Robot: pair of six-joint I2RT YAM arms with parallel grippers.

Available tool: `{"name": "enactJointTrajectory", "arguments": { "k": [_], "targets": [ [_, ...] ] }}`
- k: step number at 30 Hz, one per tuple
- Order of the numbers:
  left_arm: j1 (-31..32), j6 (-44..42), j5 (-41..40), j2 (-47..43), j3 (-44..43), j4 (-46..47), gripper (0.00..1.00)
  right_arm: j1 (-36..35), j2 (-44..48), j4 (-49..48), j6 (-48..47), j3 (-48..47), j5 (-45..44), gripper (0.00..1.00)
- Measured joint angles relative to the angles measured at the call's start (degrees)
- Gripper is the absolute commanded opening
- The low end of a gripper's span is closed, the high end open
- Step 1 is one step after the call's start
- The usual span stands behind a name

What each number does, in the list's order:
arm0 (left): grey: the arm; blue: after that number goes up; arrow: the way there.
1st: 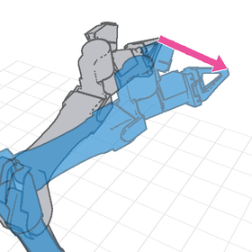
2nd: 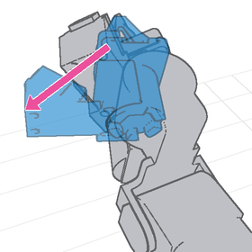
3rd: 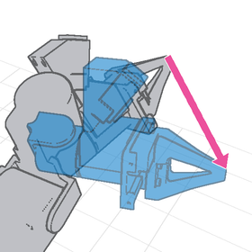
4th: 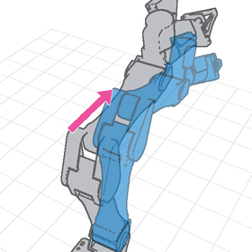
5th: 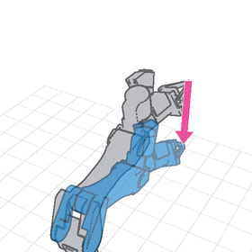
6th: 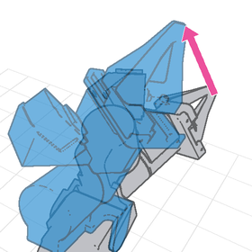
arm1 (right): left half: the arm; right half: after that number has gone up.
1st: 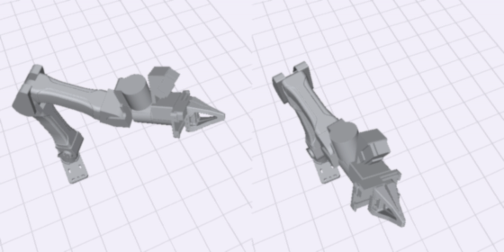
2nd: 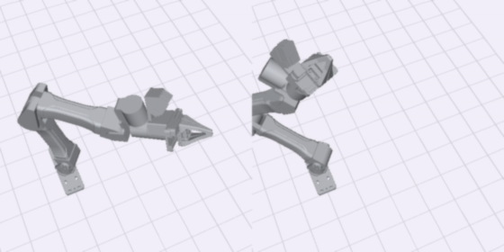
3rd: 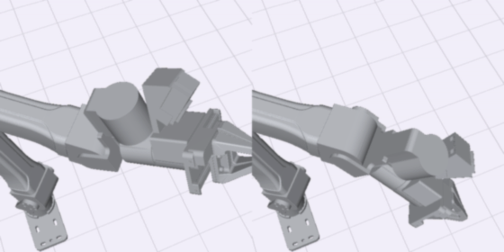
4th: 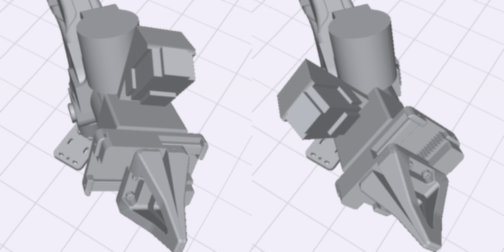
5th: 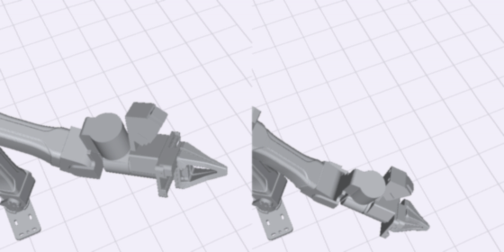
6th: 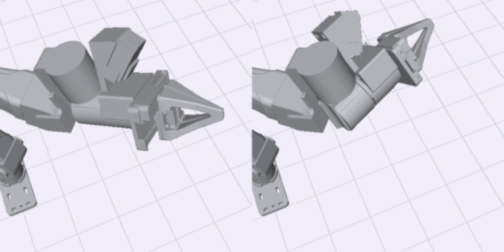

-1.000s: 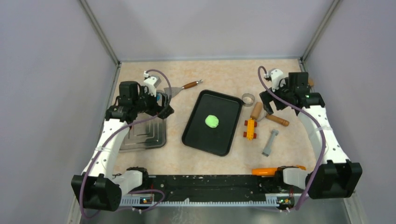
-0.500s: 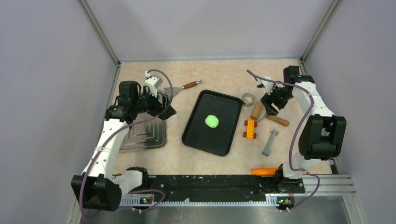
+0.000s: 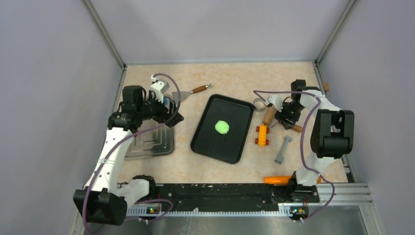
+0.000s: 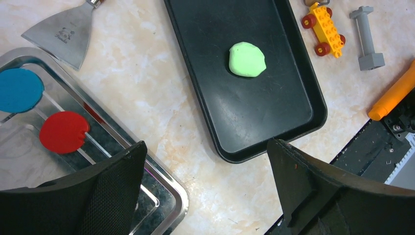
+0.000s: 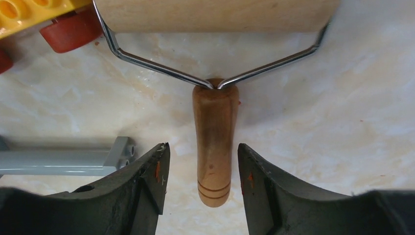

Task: Roll out the dumpling wrappers from the dough

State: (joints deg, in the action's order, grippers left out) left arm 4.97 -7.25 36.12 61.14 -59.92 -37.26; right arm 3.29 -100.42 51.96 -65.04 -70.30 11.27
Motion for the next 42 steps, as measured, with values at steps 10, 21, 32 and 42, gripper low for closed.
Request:
{"name": "enactJointTrajectory", "arguments": {
  "k": [10,21,32,42],
  "targets": [
    [0.04,-0.39,1.49,-0.04,0.00,-0.07,0.93,0.13,-0.13,-6.49,-0.09,7.06,-3.30,0.02],
    [4.04,0.83,0.46,3.08,0.00,1.11,0.98,0.57,11.13,-9.20,1.46,9.55,-4.28,0.00],
    [9.57,10.29,3.13,11.69,-3.87,7.45,0.99,-17.59,22.99,-3.89,13.53,-3.34,-3.15,0.00],
    [13.18,27.08,11.93,21.33,-10.49,19.23,0.99,-27.26,17.22,-1.31,28.26,-13.51,1.95,0.00]
  ]
}}
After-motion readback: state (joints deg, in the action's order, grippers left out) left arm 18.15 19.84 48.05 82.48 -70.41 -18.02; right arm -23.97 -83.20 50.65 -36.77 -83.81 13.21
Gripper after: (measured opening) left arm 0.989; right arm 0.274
